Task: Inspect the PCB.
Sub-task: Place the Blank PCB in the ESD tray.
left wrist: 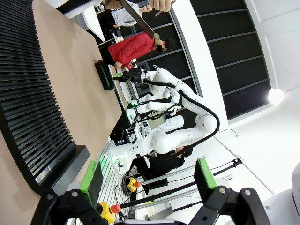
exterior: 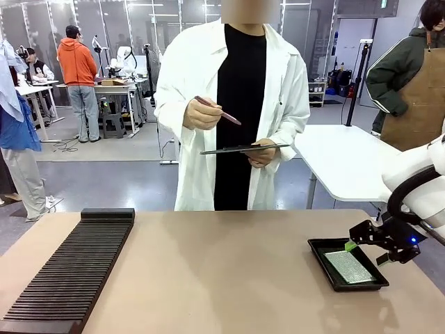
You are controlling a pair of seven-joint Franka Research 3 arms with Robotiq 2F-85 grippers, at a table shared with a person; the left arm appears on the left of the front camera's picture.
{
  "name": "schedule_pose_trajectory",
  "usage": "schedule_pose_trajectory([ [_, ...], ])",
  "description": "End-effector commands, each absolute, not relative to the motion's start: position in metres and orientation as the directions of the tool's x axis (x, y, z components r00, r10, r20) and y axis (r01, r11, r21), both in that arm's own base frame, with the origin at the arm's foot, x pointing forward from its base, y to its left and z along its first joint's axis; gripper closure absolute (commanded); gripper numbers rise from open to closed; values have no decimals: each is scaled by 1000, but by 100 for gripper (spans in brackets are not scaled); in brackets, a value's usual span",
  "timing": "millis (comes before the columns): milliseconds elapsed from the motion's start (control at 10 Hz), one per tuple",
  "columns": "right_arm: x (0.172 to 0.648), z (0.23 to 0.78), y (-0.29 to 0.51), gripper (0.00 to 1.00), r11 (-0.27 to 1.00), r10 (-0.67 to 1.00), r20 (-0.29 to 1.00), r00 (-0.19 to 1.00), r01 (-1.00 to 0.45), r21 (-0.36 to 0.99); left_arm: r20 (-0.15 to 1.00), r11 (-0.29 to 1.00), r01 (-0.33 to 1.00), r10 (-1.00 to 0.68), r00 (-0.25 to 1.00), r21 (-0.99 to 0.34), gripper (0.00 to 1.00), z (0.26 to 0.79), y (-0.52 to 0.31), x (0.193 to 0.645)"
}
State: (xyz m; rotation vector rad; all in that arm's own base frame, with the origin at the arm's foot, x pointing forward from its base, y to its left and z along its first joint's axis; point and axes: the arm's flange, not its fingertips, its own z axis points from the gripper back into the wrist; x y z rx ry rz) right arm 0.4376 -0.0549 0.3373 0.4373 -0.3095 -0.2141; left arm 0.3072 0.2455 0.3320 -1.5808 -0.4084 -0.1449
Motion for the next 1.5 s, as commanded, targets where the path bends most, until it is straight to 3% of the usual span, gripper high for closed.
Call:
schedule_pose_trajectory([
  [0,436,343,-46,0,884,-289,235,928,164,437,328,22,329,166,930,-944,0,338,245,309],
  [1400,437,339,-55,0,881,-277,246,929,143,452,328,22,329,166,930,-944,0,338,245,309],
])
